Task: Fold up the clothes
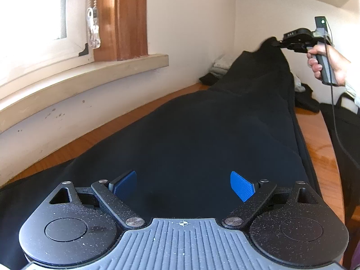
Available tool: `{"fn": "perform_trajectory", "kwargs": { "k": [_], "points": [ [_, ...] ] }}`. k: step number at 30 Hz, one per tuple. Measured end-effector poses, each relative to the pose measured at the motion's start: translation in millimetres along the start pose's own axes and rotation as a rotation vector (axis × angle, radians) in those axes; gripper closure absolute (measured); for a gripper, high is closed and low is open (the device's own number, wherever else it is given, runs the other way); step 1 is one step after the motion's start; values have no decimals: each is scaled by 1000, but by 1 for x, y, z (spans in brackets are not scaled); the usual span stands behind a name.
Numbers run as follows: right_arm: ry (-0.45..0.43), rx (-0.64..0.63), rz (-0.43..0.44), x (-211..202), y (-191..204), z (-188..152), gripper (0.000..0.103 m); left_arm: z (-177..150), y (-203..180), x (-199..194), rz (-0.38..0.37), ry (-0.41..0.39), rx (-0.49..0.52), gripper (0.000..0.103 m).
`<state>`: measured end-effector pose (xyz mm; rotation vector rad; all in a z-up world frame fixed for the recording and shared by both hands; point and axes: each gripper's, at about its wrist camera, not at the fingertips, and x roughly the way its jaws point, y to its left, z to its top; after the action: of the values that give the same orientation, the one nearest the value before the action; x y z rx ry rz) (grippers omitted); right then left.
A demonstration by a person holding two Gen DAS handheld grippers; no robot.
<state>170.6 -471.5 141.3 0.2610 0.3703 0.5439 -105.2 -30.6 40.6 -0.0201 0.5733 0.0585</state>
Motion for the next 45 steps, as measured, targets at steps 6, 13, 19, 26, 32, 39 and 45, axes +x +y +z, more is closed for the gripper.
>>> {"fn": "perform_trajectory", "kwargs": {
  "k": [6,13,19,26,32,39,45],
  "points": [
    [194,-190,273,4,98,-69,95,2,12,-3,-12,-16,-71,11],
    [250,-250,347,-8,120,-120,95,6,17,-7,8,-47,-112,11],
    [131,-196,411,-34,119,-103,95,34,36,-12,-53,-109,-364,9],
    [192,-254,433,-36,128,-145,95,73,48,41,-177,-64,-623,0],
    [171,-173,458,-32,112,-160,95,73,52,103,-263,30,-914,0],
    [55,-59,539,-50,90,-161,95,84,39,145,-313,57,-998,0],
    [26,-37,583,-58,84,-159,95,98,18,166,-361,43,-981,21]
  ]
}}
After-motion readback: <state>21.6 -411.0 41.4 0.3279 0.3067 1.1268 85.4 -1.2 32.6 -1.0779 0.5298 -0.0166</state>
